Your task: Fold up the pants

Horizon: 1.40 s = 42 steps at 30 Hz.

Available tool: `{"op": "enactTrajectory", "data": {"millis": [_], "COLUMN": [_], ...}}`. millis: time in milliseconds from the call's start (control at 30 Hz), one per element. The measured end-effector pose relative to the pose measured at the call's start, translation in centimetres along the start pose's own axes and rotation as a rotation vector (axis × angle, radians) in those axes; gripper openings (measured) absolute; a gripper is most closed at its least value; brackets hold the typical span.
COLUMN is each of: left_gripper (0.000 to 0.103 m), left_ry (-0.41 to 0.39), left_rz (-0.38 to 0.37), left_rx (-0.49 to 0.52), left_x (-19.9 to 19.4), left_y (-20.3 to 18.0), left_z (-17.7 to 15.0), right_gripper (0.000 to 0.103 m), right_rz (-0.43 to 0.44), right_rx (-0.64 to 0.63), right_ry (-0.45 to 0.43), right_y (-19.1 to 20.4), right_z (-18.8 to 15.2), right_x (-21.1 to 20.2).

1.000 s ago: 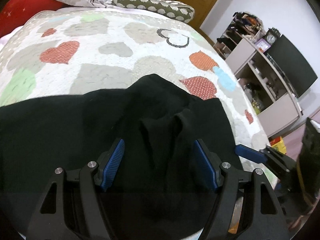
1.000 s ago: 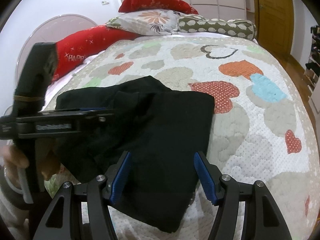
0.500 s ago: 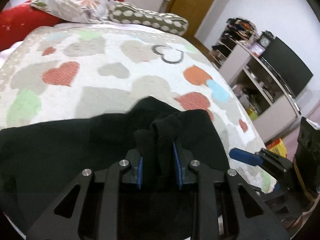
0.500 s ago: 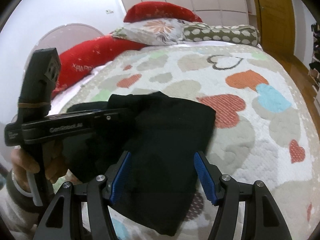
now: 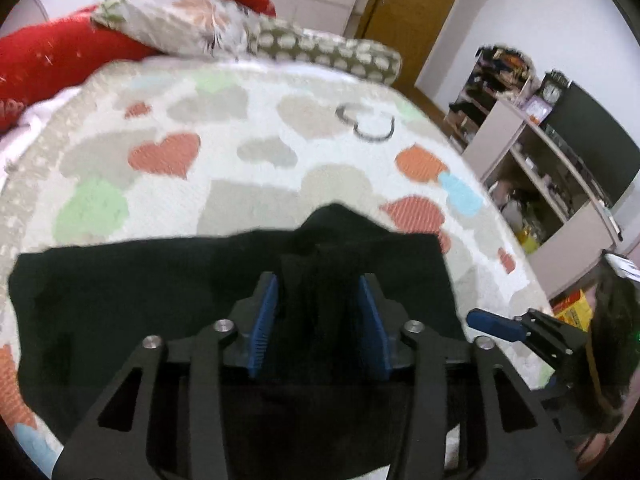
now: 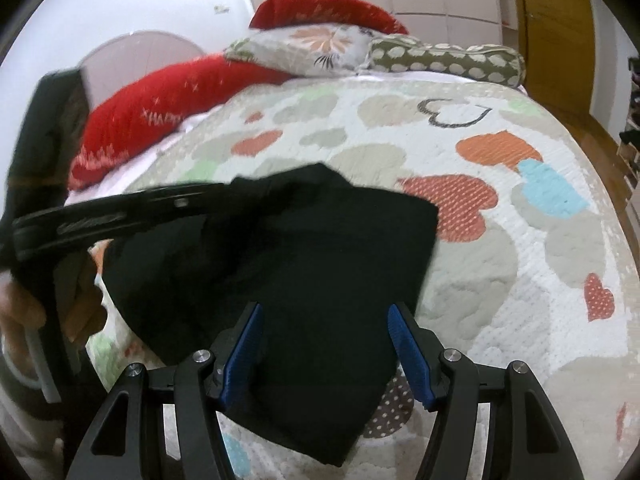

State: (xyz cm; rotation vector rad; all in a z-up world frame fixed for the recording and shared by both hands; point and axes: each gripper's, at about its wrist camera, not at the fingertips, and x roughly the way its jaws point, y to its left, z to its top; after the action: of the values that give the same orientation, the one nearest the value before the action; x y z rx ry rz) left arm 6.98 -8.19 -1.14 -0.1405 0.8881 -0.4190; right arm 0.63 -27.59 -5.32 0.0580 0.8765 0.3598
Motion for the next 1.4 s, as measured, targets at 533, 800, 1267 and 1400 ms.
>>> {"op": "enactTrajectory", "data": {"millis": [533,800,1267,1400], "left_gripper": [0.057,0.056,0.056,0.056], "left_ry": [0.084,0.067,0.087,0.086], "left_rz": [0.115,0.098,0.108,0.087], "left_rx": [-0.025,-0.052,-0.051,-0.074], "left_x": [5.5,2.6,1.8,0.6], "left_y": [0.6,0.6,0.4,0.9], "left_z": [-0.5,-1.3,-4.8,-4.9], "right_gripper": [0.063,0.063,0.063,0.063], "right_rz": [-0.128,-0.114,-0.138,-0.13], "right_rx": [-0.018,-0.027,-0.062,-0.064], "right_ry": [0.035,0.025,0.087,0.09], "right_y": [-0.7,0.7,2.1,2.3], "right_z": [1.9,1.7,-0.8,-0.4], "right_x": [4.8,2.2,3.5,2.9]}}
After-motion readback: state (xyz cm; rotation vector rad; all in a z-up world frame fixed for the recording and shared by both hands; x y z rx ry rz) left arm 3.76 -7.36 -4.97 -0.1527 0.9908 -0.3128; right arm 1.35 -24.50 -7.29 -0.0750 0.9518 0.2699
